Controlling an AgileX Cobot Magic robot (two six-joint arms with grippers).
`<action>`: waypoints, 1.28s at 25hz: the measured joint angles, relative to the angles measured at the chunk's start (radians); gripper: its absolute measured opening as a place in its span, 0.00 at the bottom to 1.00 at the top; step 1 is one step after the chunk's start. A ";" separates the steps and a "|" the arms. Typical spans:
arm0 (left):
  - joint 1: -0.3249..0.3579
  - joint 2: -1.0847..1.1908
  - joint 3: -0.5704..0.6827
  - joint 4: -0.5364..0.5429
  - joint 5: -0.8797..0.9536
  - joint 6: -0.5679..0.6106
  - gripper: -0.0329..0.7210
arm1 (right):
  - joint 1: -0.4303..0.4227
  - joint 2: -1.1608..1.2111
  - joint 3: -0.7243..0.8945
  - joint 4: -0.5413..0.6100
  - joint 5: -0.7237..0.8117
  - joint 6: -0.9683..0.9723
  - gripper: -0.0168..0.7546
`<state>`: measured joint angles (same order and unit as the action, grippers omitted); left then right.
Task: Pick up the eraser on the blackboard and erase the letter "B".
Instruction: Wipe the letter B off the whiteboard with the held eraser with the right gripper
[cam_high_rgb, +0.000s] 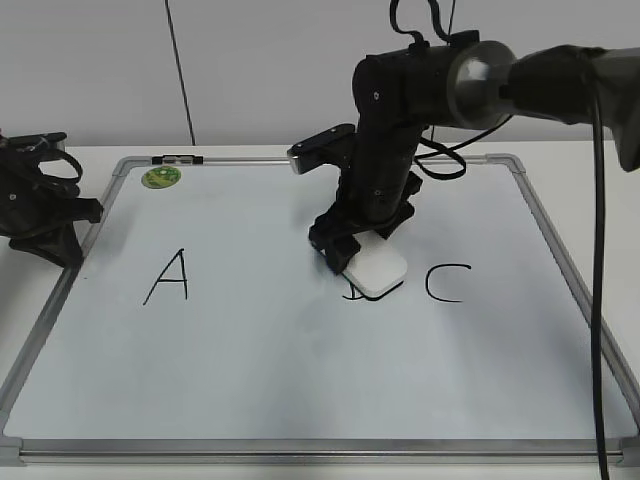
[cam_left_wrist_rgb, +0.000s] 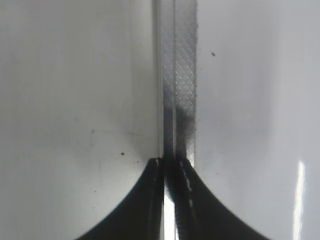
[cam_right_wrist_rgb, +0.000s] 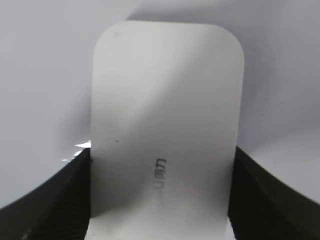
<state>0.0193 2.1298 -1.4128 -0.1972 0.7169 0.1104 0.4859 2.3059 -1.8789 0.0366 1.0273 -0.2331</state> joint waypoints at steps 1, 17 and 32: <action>0.000 0.000 0.000 0.000 0.000 0.000 0.10 | 0.007 0.000 0.000 0.028 0.008 -0.009 0.71; 0.000 0.000 0.000 0.000 0.000 0.000 0.10 | 0.061 0.004 0.002 0.079 0.000 -0.083 0.71; 0.000 0.000 0.000 0.000 0.000 0.000 0.10 | -0.084 0.004 0.004 0.078 -0.071 -0.060 0.71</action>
<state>0.0193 2.1298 -1.4128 -0.1972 0.7169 0.1104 0.4015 2.3102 -1.8752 0.1142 0.9565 -0.2927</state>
